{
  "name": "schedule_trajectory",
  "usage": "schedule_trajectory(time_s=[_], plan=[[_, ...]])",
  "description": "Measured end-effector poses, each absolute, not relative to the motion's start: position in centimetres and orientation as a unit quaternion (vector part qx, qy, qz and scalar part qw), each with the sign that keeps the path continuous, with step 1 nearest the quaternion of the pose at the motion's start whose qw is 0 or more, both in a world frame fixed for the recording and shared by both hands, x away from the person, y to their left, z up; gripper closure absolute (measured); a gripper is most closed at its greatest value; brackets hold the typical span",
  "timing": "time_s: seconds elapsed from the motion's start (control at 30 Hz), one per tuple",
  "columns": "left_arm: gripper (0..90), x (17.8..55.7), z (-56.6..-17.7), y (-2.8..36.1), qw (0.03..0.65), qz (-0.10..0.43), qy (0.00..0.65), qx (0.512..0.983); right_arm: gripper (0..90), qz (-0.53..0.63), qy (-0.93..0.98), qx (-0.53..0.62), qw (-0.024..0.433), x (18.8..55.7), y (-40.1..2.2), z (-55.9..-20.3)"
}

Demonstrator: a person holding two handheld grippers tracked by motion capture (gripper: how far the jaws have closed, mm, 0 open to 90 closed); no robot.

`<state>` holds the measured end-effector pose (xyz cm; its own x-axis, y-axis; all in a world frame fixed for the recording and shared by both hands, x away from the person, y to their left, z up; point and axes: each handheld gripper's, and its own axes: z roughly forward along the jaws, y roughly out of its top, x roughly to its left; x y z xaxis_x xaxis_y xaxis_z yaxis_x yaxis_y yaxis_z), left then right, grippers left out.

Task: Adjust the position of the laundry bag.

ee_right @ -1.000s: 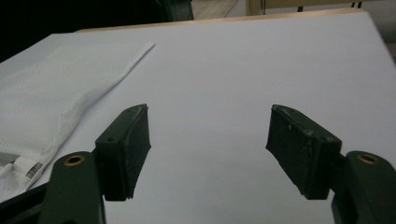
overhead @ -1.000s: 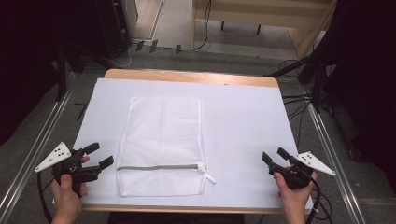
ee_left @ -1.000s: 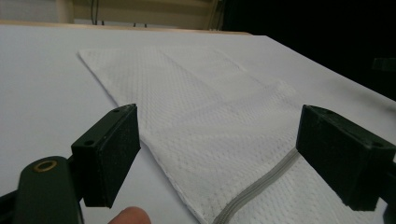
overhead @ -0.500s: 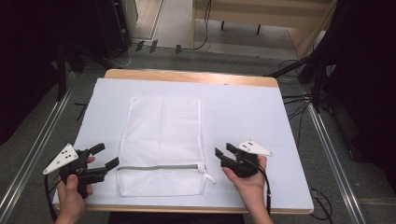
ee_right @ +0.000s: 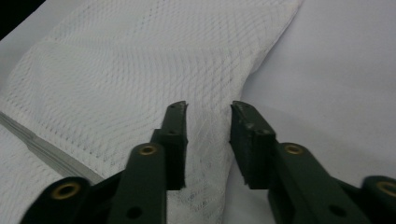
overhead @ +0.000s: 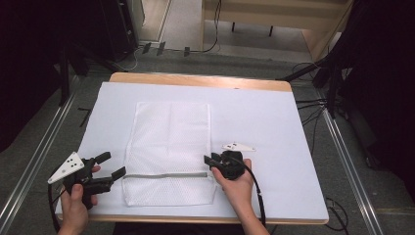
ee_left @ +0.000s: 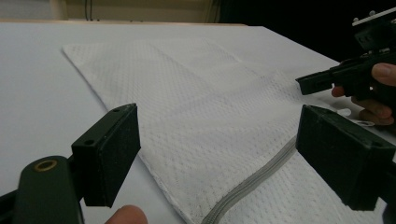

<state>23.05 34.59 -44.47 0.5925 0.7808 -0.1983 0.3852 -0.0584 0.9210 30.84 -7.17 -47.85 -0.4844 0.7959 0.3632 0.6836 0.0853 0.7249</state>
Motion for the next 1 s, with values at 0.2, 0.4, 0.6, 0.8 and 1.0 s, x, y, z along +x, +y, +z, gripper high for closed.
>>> schedule_trajectory(time_s=[0.2, 0.4, 0.6, 0.8, 1.0], plan=[[14.1, 23.1, -44.6, 34.2, 0.545, 0.177, 0.412, 0.709, 90.0, 0.457, 0.724, 0.514, 0.054, 30.8, -7.7, -48.0], [14.0, 23.1, -44.8, 34.3, 0.547, 0.171, 0.413, 0.708, 90.0, 0.464, 0.715, 0.521, 0.057, 30.4, -9.7, -47.7], [14.0, 23.1, -44.8, 34.7, 0.556, 0.165, 0.418, 0.699, 90.0, 0.462, 0.705, 0.534, 0.059, 30.3, -11.9, -47.5], [14.1, 22.9, -44.7, 34.7, 0.56, 0.164, 0.417, 0.697, 90.0, 0.46, 0.7, 0.542, 0.066, 29.8, -14.1, -47.6], [14.1, 23.0, -44.5, 34.3, 0.557, 0.167, 0.413, 0.702, 90.0, 0.466, 0.694, 0.543, 0.074, 28.9, -15.8, -47.6]])
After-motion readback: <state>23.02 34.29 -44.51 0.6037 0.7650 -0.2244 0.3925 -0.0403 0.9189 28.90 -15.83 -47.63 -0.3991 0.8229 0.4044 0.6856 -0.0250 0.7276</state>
